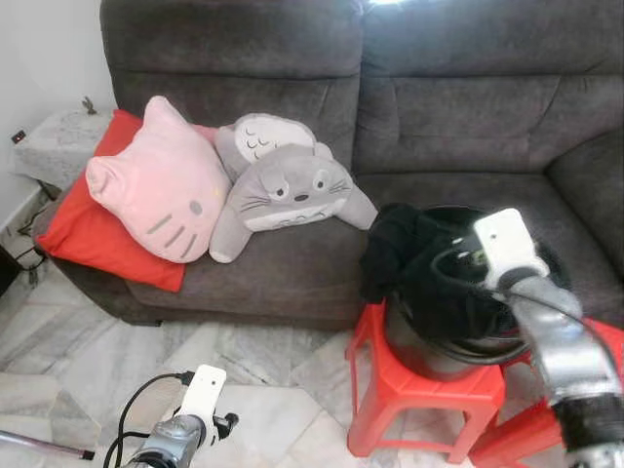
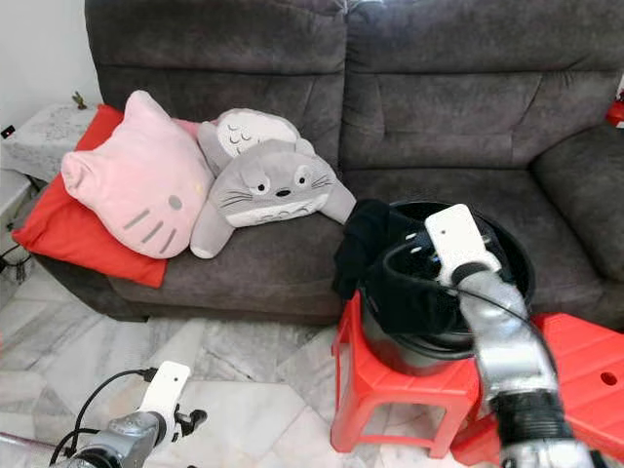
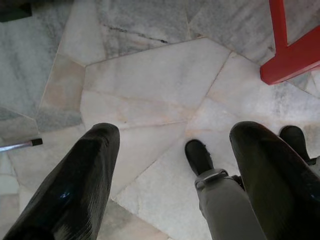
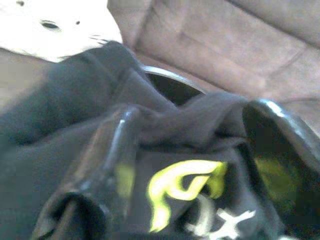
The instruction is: Hang hanger
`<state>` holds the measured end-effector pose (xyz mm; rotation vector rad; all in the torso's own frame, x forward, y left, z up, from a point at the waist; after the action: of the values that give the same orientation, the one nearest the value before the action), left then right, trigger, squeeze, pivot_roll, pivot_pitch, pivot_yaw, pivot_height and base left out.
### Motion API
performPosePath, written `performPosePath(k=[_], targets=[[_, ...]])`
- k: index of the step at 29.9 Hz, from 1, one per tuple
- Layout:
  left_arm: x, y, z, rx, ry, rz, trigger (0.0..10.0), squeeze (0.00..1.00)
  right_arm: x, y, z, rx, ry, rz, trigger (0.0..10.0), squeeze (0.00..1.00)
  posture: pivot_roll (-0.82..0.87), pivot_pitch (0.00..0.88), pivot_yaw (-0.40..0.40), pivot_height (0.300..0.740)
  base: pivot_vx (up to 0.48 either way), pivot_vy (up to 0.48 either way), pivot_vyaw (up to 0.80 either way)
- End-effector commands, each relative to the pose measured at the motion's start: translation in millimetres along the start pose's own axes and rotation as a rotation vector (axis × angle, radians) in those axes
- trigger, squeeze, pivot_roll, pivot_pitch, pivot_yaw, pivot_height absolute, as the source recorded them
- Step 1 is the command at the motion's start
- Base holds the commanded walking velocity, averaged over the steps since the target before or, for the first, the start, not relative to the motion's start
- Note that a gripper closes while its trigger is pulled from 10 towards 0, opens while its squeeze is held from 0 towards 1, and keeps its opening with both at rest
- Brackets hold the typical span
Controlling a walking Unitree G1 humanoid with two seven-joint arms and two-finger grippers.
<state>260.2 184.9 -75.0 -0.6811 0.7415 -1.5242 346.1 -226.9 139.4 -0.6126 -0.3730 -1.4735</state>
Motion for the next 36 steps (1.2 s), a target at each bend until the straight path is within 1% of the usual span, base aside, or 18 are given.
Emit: performPosePath(k=[1, 2, 3, 4, 6, 8, 9, 10, 14, 15, 17, 19, 25, 28, 30, 31, 33, 36], targets=[[-4.6, -0.8, -4.1, -0.022, 0.017, 0.011, 10.0, 0.00, 1.0, -10.6, 22.7, 0.110, 0.056, -0.054, 10.0, 0.93, -0.16, 0.000, 0.055, 0.740, 0.000, 0.000, 0.00], [-4.8, -0.8, -4.1, -0.022, 0.018, 0.011, 10.0, 0.00, -0.5, -12.5, 25.0, 0.123, 0.065, -0.058, 10.0, 0.93, -0.16, 0.000, 0.057, 0.740, 0.000, 0.000, 0.00], [-5.1, -0.9, -3.9, -0.021, 0.020, 0.012, 10.0, 0.00, -4.5, -17.4, 29.1, 0.145, 0.102, -0.075, 10.0, 0.00, -0.16, 0.000, 0.057, 0.740, 0.000, 0.000, 0.00], [-5.8, -1.0, -3.6, -0.018, 0.022, 0.015, 10.0, 0.00, -9.6, -25.5, 34.3, 0.168, 0.158, -0.103, 10.0, 0.00, -0.17, 0.000, 0.058, 0.740, 0.000, 0.000, 0.00], [-6.6, -1.1, -3.4, -0.014, 0.021, 0.018, 10.0, 0.00, -14.5, -32.9, 36.5, 0.175, 0.204, -0.124, 10.0, 0.00, -0.17, 0.000, 0.058, 0.740, 0.000, 0.000, 0.00], [-7.6, -1.3, -3.0, -0.008, 0.016, 0.023, 10.0, 0.00, -26.1, -47.2, 36.0, 0.178, 0.272, -0.148, 10.0, 0.00, -0.17, 0.000, 0.060, 0.740, 0.000, 0.000, 0.00], [-7.6, -1.3, -3.0, -0.008, 0.016, 0.023, 10.0, 0.00, -26.1, -47.2, 36.0, 0.178, 0.272, -0.148, 10.0, 0.00, -0.17, 0.000, 0.060, 0.740, 0.000, 0.000, 0.00], [-8.1, -1.4, -2.8, -0.005, 0.015, 0.024, 10.0, 0.00, -31.0, -56.2, 32.4, 0.159, 0.324, -0.186, 10.0, 0.00, -0.17, 0.000, 0.061, 0.740, 0.000, 0.000, 0.00], [-9.2, -1.7, -2.7, 0.002, 0.015, 0.025, 10.0, 0.00, -29.4, -73.5, 21.3, 0.092, 0.370, -0.295, 10.0, 0.00, -0.17, 0.000, 0.063, 0.740, 0.000, 0.000, 0.00], [-9.9, -1.8, -3.0, 0.003, 0.014, 0.027, 10.0, 0.00, -24.4, -79.9, 8.8, 0.032, 0.366, -0.341, 10.0, 0.00, -0.17, 0.000, 0.065, 0.740, 0.000, 0.000, 0.00], [-10.1, -1.9, -3.0, 0.004, 0.018, 0.027, 10.0, 0.00, -21.4, -82.1, 2.4, 0.022, 0.368, -0.336, 10.0, 0.00, -0.18, 0.000, 0.071, 0.740, 0.000, 0.000, 0.00], [-10.6, -2.0, -2.9, 0.004, 0.023, 0.026, 10.0, 0.00, -19.9, -83.5, -1.4, 0.027, 0.334, -0.321, 10.0, 0.00, -0.19, 0.000, 0.077, 0.740, 0.000, 0.000, 0.00], [-11.2, -2.1, -2.1, 0.010, 0.023, 0.032, 10.0, 0.00, -31.7, -92.4, -8.1, 0.060, 0.260, -0.230, 10.0, 0.00, -0.20, 0.000, 0.084, 0.740, 0.000, 0.000, 0.00], [-11.9, -2.0, -0.2, 0.016, 0.026, 0.036, 10.0, 0.00, -33.9, -93.4, -20.1, 0.016, 0.180, -0.219, 10.0, 0.00, -0.22, 0.000, 0.091, 0.740, 0.000, 0.000, 0.00], [-11.0, -1.8, 1.7, 0.019, 0.035, 0.032, 10.0, 0.00, -38.2, -88.5, -31.2, -0.022, 0.173, -0.193, 10.0, 0.00, -0.20, 0.000, 0.089, 0.740, 0.000, 0.000, 0.00], [-11.0, -1.8, 1.7, 0.019, 0.035, 0.032, 10.0, 0.00, -38.2, -88.5, -31.2, -0.022, 0.173, -0.193, 10.0, 0.00, -0.20, 0.000, 0.089, 0.740, 0.000, 0.000, 0.00], [-10.1, -1.5, 2.6, 0.021, 0.034, 0.031, 10.0, 0.00, -52.4, -79.7, -42.8, -0.091, 0.128, -0.117, 10.0, 0.00, -0.19, 0.000, 0.088, 0.740, 0.000, 0.000, 0.00], [-8.8, -1.2, 2.9, 0.021, 0.029, 0.035, 10.0, 0.00, -66.1, -68.3, -63.2, -0.206, 0.142, -0.058, 10.0, 0.00, -0.18, 0.000, 0.081, 0.740, 0.000, 0.000, 0.00]])
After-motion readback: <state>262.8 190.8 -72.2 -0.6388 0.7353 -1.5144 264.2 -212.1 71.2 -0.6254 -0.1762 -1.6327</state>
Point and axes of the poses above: a point about 5 cm out from each wrist's last joint towards the gripper, its own y axis pointing out of the wrist towards the gripper, its own z axis along the axis of the wrist's last joint, x = y × z, the point moved 3 cm from there along y, pointing out of the wrist towards the gripper, and after that the axes turned 11 degrees about -y, right-handed, at the moved point
